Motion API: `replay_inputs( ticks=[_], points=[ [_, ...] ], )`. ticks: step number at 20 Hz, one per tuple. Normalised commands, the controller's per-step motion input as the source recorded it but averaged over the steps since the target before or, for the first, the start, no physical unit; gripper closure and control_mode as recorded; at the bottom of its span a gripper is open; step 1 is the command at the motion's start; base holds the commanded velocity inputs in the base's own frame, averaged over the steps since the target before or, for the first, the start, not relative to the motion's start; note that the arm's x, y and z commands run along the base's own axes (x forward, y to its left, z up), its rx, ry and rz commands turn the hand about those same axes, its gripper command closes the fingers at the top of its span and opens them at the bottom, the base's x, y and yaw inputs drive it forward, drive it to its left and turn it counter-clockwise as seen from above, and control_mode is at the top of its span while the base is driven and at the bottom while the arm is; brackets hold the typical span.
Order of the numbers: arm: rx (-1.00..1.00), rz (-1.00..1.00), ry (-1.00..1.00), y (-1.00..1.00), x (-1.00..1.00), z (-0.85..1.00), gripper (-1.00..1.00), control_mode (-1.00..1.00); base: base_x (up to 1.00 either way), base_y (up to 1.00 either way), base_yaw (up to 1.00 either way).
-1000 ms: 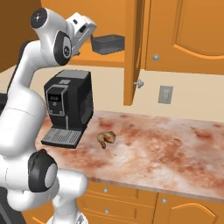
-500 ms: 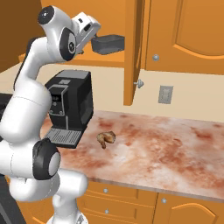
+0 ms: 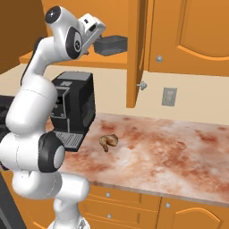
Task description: Retrieve the tupperware from the cabinet, then place the raw meat into the tupperware to avoid contamination.
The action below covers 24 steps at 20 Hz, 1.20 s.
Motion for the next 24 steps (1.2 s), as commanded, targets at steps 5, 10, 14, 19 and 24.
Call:
replay_inputs(
  ticks=[5, 10, 14, 19, 24],
  points=[
    [0.0, -0.02, 0.02, -0.03, 0.31, -0.03, -1.0, -1.0, 0.0, 0.0, 0.0],
    [0.0, -0.02, 0.02, -0.03, 0.3, -0.02, -1.0, -1.0, 0.0, 0.0, 0.0],
    [0.0, -0.02, 0.02, -0.04, 0.31, -0.02, -1.0, -1.0, 0.0, 0.0, 0.0],
    [0.0, -0.02, 0.02, -0.05, 0.31, -0.03, -1.0, -1.0, 0.0, 0.0, 0.0],
    [0.0, -0.02, 0.01, -0.02, 0.26, -0.02, -1.0, -1.0, 0.0, 0.0, 0.0]
  ],
)
